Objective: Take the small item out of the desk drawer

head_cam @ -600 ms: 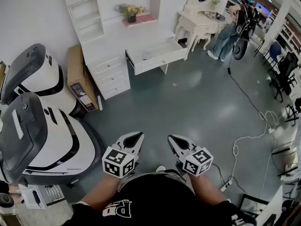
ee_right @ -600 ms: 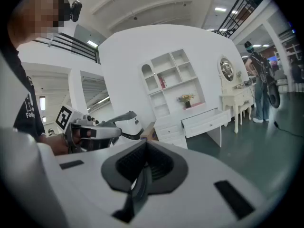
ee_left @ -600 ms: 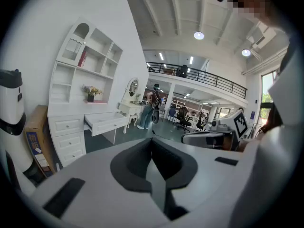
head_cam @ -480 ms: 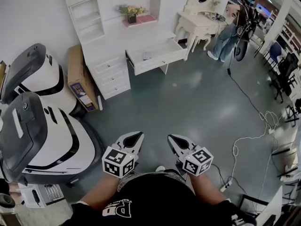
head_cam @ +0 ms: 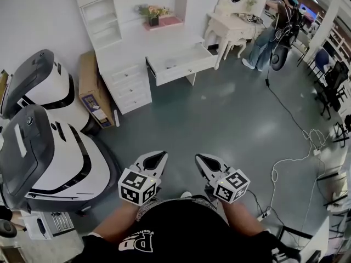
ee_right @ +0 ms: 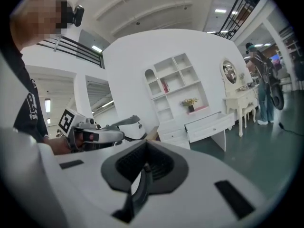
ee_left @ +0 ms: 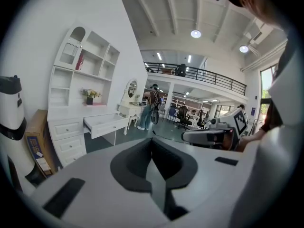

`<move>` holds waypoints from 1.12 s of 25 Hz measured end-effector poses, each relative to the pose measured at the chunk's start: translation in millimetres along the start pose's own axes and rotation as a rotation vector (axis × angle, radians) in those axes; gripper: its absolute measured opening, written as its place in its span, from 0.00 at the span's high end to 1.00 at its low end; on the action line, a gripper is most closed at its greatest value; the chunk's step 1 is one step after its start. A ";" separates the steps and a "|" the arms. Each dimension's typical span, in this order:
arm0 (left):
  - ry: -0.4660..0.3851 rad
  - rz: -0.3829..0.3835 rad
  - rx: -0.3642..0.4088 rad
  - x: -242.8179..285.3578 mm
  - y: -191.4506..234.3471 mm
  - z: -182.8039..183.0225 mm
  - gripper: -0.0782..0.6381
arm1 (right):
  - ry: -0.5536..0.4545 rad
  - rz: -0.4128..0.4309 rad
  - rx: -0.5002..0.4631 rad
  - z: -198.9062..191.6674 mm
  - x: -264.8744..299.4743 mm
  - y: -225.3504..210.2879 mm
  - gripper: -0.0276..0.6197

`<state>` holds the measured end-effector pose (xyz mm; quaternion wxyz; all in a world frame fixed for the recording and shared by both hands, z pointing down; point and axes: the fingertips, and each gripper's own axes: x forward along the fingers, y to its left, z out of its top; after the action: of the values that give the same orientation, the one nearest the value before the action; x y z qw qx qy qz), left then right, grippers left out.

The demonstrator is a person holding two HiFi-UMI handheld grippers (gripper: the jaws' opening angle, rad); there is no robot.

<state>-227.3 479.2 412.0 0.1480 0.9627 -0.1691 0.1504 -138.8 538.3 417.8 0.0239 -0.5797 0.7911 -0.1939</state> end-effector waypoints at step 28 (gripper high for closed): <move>0.008 0.037 0.002 45.5 -73.3 -15.7 0.87 | -0.012 -0.029 0.079 -18.6 -76.1 -59.0 0.94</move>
<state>-163.1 537.5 424.6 0.1448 0.9591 -0.1859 0.1569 -65.2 599.1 440.4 0.0487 -0.5908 0.7742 -0.2216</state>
